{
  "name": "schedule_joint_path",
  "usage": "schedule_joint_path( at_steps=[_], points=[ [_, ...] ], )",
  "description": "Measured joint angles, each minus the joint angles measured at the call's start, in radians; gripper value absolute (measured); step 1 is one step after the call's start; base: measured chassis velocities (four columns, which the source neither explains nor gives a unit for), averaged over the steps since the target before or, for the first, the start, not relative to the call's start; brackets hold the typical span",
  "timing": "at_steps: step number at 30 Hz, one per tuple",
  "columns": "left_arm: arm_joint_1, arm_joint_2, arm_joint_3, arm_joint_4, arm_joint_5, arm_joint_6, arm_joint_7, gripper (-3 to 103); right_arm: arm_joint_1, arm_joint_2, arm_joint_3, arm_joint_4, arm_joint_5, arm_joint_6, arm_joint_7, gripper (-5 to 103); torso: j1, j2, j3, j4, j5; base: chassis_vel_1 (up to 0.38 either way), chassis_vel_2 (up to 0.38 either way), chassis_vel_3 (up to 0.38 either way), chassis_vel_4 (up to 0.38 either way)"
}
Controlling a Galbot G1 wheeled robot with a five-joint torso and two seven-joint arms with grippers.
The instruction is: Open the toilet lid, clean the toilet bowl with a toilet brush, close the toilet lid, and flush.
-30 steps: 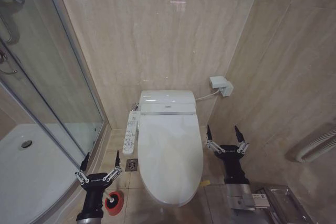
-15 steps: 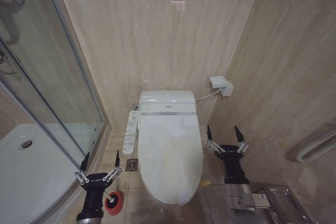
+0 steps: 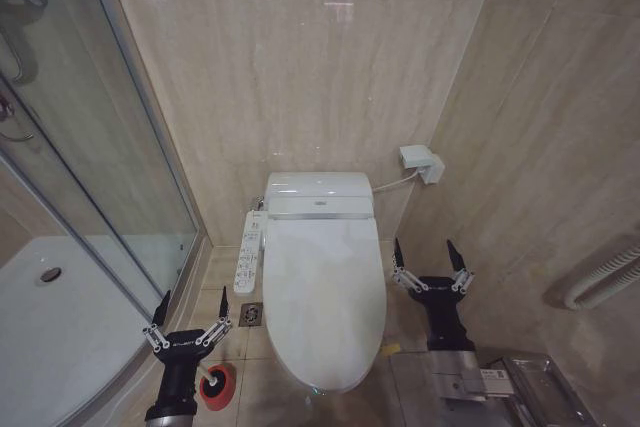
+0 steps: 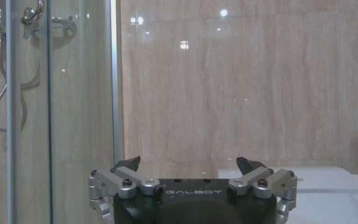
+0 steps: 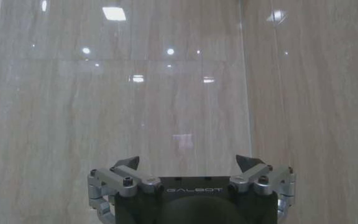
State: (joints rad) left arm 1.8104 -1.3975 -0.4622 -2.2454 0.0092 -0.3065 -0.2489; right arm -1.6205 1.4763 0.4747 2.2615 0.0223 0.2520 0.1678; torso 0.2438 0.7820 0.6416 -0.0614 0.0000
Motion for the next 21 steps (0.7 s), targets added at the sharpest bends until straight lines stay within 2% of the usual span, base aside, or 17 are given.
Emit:
schedule_joint_path(
  at_steps=[18,21],
  points=[
    [0.000,0.000,0.000,0.000,0.000,0.000,0.000,100,0.000,0.000,0.000,0.000,0.000,0.000,0.000,100,0.000,0.000,0.000,0.0000,0.0000,0.000,0.000,0.000,0.000],
    [-0.016,0.006,-0.011,0.012,-0.024,0.012,0.017,100,0.000,0.000,0.000,0.000,0.000,0.000,0.000,100,0.000,0.000,0.000,0.0003,0.0001,0.000,0.000,0.000,0.000]
  ],
)
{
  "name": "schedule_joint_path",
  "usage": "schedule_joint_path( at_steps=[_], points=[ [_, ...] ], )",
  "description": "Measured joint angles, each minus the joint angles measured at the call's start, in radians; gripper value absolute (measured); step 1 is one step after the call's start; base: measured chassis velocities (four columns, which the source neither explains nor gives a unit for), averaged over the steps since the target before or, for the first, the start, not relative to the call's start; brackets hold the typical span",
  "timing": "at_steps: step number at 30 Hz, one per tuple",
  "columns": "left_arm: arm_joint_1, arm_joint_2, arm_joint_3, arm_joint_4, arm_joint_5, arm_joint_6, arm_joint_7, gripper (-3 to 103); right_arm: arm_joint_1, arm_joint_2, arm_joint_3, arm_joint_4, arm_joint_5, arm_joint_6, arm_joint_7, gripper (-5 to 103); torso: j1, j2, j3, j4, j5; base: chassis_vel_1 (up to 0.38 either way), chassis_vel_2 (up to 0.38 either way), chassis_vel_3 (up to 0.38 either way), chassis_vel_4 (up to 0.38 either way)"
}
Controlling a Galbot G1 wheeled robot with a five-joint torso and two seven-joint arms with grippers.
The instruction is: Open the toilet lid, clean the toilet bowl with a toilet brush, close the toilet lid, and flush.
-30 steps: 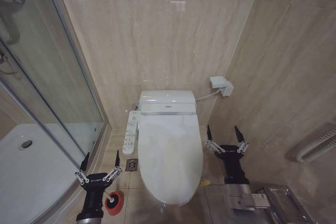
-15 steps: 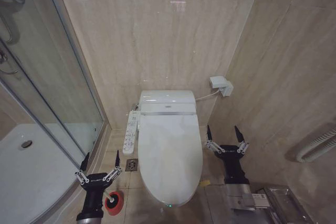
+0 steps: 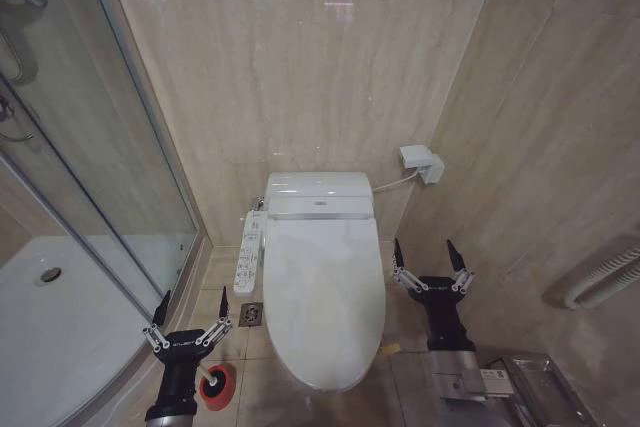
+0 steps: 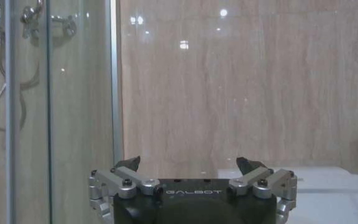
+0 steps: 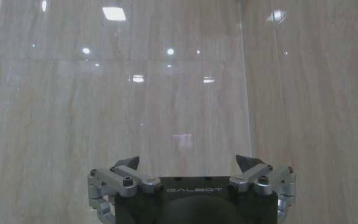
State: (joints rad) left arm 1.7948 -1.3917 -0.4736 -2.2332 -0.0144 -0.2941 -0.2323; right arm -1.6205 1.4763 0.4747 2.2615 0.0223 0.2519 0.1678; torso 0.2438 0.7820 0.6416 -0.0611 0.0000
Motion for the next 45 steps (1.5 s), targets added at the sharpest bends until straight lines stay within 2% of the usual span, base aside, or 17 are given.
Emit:
schedule_joint_path(
  at_steps=[1,4,5,7,8,11,12,17,21,26,28,29,30,34,35,37,45],
  points=[
    [0.000,0.000,0.000,0.000,0.000,0.000,0.000,100,0.000,0.000,0.000,0.000,0.000,0.000,0.000,100,0.000,0.000,0.000,0.0000,0.0000,0.000,0.000,0.000,0.000],
    [-0.067,0.027,-0.050,0.056,-0.100,0.056,0.071,100,0.000,0.000,0.000,0.000,0.000,0.000,0.000,100,0.000,0.000,0.000,-0.0002,-0.0002,0.000,0.000,0.000,0.000],
    [-0.067,0.027,-0.050,0.056,-0.100,0.056,0.071,100,0.000,0.000,0.000,0.000,0.000,0.000,0.000,100,0.000,0.000,0.000,-0.0002,-0.0002,0.000,0.000,0.000,0.000],
    [-0.125,0.050,-0.093,0.105,-0.186,0.104,0.131,100,0.000,0.000,0.000,0.000,0.000,0.000,0.000,100,0.000,0.000,0.000,-0.0003,-0.0004,0.000,0.000,0.000,0.000],
    [-0.125,0.050,-0.093,0.105,-0.186,0.104,0.131,100,0.000,0.000,0.000,0.000,0.000,0.000,0.000,100,0.000,0.000,0.000,-0.0003,-0.0004,0.000,0.000,0.000,0.000],
    [-0.199,0.081,-0.149,0.168,-0.298,0.166,0.211,100,0.000,0.000,0.000,0.000,0.000,0.000,0.000,100,0.000,0.000,0.000,-0.0003,-0.0003,0.000,0.000,0.000,0.000],
    [-0.199,0.081,-0.149,0.168,-0.298,0.166,0.211,100,0.000,0.000,0.000,0.000,0.000,0.000,0.000,100,0.000,0.000,0.000,-0.0003,-0.0003,0.000,0.000,0.000,0.000],
    [-0.308,0.124,-0.230,0.260,-0.459,0.257,0.325,100,0.000,0.000,0.000,0.000,0.000,0.000,0.000,100,0.000,0.000,0.000,-0.0004,-0.0003,0.000,0.000,0.000,0.000],
    [-0.326,0.132,-0.244,0.276,-0.488,0.273,0.346,100,0.000,0.000,0.000,0.000,0.000,0.000,0.000,100,0.000,0.000,0.000,-0.0002,-0.0003,0.000,0.000,0.000,0.000],
    [-0.327,0.135,-0.244,0.273,-0.490,0.269,0.347,100,0.000,0.000,0.000,0.000,0.000,0.000,0.000,100,0.000,0.000,0.000,-0.0002,-0.0004,0.000,0.000,0.000,0.000],
    [-0.318,0.149,-0.235,0.211,-0.472,0.199,0.336,100,0.000,0.000,0.000,0.000,0.000,0.000,0.000,100,0.000,0.000,0.000,0.0000,-0.0006,0.000,0.000,0.000,0.000],
    [-0.318,0.149,-0.235,0.211,-0.472,0.199,0.336,100,0.000,0.000,0.000,0.000,0.000,0.000,0.000,100,0.000,0.000,0.000,0.0000,-0.0006,0.000,0.000,0.000,0.000],
    [-0.315,0.157,-0.230,0.174,-0.460,0.158,0.329,100,0.000,0.000,0.000,0.000,0.000,0.000,0.000,100,0.000,0.000,0.000,-0.0006,0.0013,0.000,0.000,0.000,0.000],
    [-0.309,0.161,-0.224,0.156,-0.452,0.129,0.324,100,0.000,0.000,0.000,0.000,0.000,0.000,0.000,100,0.000,0.000,0.000,-0.0005,-0.0006,0.000,0.000,0.000,0.000],
    [-0.320,0.158,-0.212,0.156,-0.468,0.097,0.348,100,0.000,0.000,0.000,0.000,0.000,0.000,0.000,100,0.000,0.000,0.000,0.0005,0.0003,0.000,0.000,0.000,0.000],
    [-0.335,0.157,-0.203,0.157,-0.483,0.071,0.370,100,0.000,0.000,0.000,0.000,0.000,0.000,0.000,100,0.000,0.000,0.000,-0.0005,-0.0006,0.000,0.000,0.000,0.000],
    [-0.322,0.159,-0.226,0.207,-0.488,0.040,0.357,97,0.000,0.000,0.000,0.000,0.000,0.000,0.000,100,0.000,0.000,0.000,-0.0001,-0.0002,0.000,0.000,0.000,0.000]
  ],
)
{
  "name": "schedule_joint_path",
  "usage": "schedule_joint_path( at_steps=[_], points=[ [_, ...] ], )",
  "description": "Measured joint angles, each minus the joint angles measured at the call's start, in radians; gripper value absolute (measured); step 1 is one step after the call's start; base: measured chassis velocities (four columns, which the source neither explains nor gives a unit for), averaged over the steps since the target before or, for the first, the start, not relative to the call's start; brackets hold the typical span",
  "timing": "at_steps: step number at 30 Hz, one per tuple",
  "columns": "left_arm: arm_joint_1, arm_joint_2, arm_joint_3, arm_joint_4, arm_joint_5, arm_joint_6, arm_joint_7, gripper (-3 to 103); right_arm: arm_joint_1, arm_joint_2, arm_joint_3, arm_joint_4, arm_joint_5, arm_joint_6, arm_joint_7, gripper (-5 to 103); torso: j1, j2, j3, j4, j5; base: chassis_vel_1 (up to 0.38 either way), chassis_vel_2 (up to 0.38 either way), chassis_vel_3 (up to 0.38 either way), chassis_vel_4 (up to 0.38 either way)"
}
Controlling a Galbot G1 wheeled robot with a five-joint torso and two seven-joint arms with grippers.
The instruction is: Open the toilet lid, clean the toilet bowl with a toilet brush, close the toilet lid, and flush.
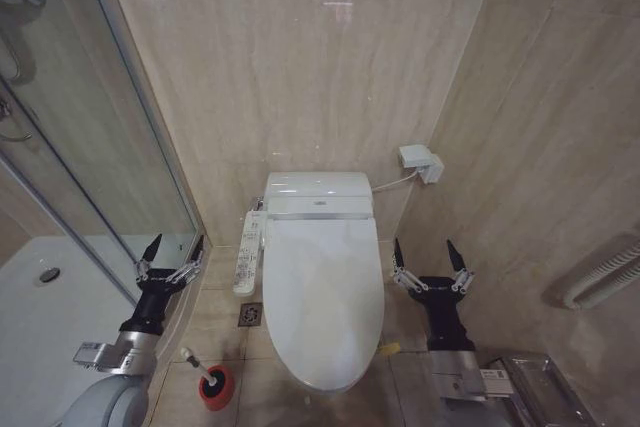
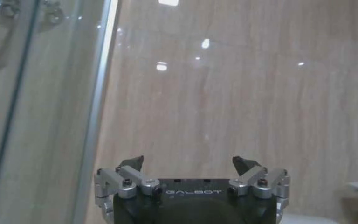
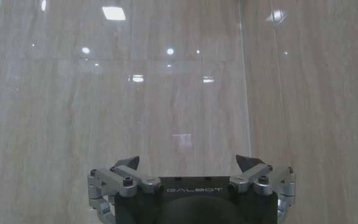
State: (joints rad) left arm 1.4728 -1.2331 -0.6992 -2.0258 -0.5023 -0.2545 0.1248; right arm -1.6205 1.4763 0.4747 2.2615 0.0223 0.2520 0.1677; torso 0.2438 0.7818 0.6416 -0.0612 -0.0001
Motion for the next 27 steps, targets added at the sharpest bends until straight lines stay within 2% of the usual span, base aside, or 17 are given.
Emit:
schedule_joint_path(
  at_steps=[6,7,13,14,27],
  points=[
    [0.003,0.004,-0.018,0.052,-0.002,-0.036,-0.006,97,0.000,0.000,0.000,0.000,0.000,0.000,0.000,100,0.000,0.000,0.000,-0.0002,0.0000,0.000,0.000,0.000,0.000],
    [0.002,0.005,-0.020,0.066,-0.004,-0.041,-0.006,83,0.000,0.000,0.000,0.000,0.000,0.000,0.000,100,0.000,0.000,0.000,-0.0001,0.0001,0.000,0.000,0.000,0.000],
    [-0.006,-0.001,-0.017,0.099,-0.004,-0.062,-0.003,83,0.000,0.000,0.000,0.000,0.000,0.000,0.000,100,0.000,0.000,0.000,-0.0002,0.0000,0.000,0.000,0.000,0.000],
    [-0.008,-0.002,-0.016,0.100,-0.003,-0.062,-0.003,96,0.000,0.000,0.000,0.000,0.000,0.000,0.000,100,0.000,0.000,0.000,-0.0002,0.0000,0.000,0.000,0.000,0.000],
    [-0.036,-0.012,0.000,0.100,0.006,-0.055,0.011,97,0.000,0.000,0.000,0.000,0.000,0.000,0.000,100,0.000,0.000,0.000,-0.0003,0.0002,0.000,0.000,0.000,0.000]
  ],
)
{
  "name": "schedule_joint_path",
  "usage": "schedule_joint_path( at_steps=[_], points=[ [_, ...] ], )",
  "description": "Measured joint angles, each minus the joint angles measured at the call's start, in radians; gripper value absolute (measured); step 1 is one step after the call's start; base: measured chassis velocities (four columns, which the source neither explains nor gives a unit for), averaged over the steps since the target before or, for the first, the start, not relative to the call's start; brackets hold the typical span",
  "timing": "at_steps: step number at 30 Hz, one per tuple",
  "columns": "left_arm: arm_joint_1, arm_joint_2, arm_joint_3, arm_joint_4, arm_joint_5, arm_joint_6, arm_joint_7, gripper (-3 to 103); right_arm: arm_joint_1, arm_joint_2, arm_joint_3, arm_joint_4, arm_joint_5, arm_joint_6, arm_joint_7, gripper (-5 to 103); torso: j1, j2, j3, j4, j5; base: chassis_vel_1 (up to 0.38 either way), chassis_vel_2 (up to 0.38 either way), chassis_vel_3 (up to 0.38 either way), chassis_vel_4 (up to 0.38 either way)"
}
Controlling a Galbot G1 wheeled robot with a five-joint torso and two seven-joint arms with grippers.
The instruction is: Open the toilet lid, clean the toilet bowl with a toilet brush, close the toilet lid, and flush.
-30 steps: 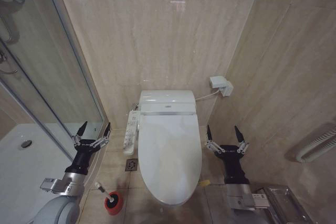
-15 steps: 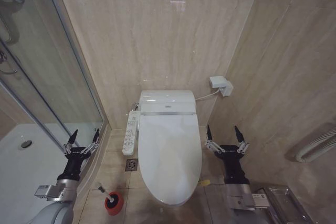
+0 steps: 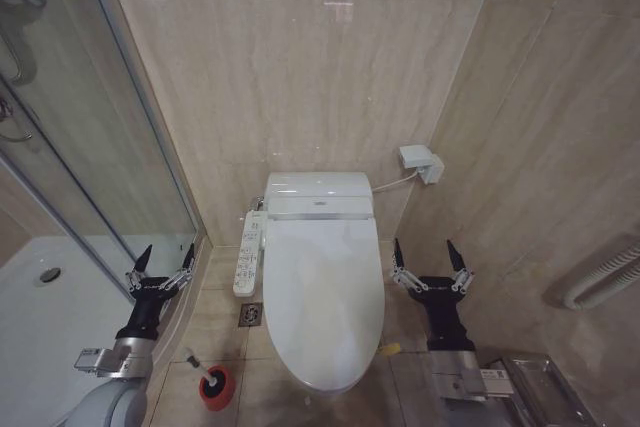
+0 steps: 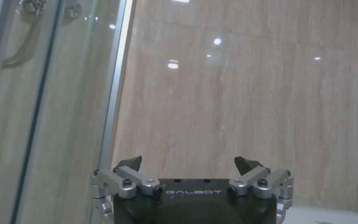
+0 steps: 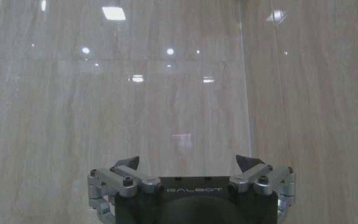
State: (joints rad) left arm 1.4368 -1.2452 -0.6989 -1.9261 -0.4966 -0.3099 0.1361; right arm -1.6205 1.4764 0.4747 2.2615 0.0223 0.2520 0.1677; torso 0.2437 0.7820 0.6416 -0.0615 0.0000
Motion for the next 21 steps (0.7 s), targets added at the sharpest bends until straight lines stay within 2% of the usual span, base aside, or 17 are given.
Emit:
schedule_joint_path(
  at_steps=[11,21],
  points=[
    [-0.027,-0.014,0.014,0.039,0.027,0.004,0.002,97,0.000,0.000,0.000,0.000,0.000,0.000,0.000,100,0.001,0.000,0.000,0.0002,0.0000,-0.075,0.072,0.067,-0.062],
    [-0.049,-0.027,0.036,0.060,0.041,0.004,0.007,97,0.000,0.000,0.000,0.000,0.000,0.000,0.000,100,-0.001,0.000,0.000,-0.0001,0.0000,0.000,0.000,0.000,0.000]
  ],
)
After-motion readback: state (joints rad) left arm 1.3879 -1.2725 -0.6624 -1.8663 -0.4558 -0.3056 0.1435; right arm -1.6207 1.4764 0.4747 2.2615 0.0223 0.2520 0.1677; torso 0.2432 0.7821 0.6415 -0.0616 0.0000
